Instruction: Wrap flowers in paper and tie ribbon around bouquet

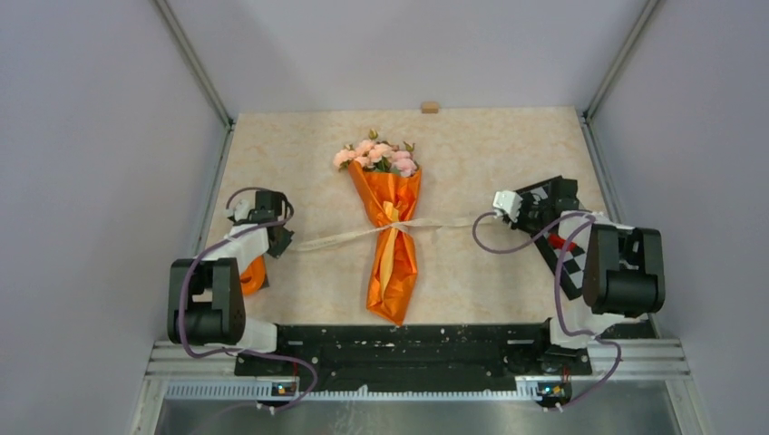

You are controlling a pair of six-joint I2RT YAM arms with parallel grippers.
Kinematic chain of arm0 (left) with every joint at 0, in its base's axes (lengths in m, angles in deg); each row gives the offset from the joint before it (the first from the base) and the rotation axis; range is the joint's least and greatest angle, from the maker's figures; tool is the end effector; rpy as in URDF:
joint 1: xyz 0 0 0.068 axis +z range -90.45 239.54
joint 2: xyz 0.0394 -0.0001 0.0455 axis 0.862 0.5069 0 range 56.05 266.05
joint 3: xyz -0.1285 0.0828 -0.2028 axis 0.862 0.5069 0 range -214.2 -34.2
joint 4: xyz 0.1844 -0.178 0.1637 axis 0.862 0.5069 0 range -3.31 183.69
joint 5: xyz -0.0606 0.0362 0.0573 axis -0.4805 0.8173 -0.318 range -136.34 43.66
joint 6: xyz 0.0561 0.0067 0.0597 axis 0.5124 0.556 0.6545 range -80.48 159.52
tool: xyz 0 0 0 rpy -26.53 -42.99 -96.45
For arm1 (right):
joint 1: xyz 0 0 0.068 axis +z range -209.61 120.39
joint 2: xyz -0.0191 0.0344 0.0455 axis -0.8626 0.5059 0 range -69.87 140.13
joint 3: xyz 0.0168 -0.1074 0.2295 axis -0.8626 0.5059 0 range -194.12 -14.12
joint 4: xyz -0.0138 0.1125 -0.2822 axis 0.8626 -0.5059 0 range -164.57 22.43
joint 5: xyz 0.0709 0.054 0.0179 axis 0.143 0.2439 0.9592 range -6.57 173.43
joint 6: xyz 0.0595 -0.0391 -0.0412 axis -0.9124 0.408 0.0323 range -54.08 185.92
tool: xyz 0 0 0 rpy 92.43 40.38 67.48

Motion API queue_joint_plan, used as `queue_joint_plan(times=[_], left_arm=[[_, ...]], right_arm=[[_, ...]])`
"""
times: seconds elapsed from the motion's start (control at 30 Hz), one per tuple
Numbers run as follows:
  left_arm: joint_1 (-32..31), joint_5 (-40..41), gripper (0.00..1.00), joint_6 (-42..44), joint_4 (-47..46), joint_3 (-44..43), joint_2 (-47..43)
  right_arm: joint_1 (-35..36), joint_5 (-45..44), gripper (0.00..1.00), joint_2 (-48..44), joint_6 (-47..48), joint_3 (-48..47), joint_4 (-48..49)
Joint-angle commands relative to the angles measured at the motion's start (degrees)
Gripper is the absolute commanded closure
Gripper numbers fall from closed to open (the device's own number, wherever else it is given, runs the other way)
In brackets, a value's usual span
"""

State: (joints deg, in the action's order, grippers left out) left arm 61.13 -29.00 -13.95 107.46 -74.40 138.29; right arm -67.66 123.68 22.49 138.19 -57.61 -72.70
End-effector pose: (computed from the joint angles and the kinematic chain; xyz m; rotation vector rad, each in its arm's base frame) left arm 0.3070 0.0298 0.0795 -1.2796 2.2484 0.0810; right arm 0.3447 -0.0020 0.0746 -1.4073 1.7441 0.1568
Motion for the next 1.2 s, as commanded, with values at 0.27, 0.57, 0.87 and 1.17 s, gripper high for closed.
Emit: queue_joint_plan(times=[0.27, 0.57, 0.87, 1.17], left_arm=[[-7.09, -2.23, 1.0, 5.92, 2.59, -0.27, -1.99], [-7.65, -2.57, 1.0, 7.09, 1.51, -0.02, -2.79], [-7.65, -1.66, 1.0, 7.41, 1.61, 0.67, -5.29], [-7.65, 1.36, 1.0, 6.8, 2.5, 0.38, -5.32]], right_arm=[[10.89, 0.79, 0.26, -15.23, 11.91, 4.16, -4.65], [28.26, 3.58, 0.19, -14.7, -3.98, 3.42, 2.91], [34.45, -3.47, 0.28, 4.36, -17.23, -7.44, 10.59], [36.62, -10.02, 0.9, 7.71, -18.93, -9.41, 12.86]])
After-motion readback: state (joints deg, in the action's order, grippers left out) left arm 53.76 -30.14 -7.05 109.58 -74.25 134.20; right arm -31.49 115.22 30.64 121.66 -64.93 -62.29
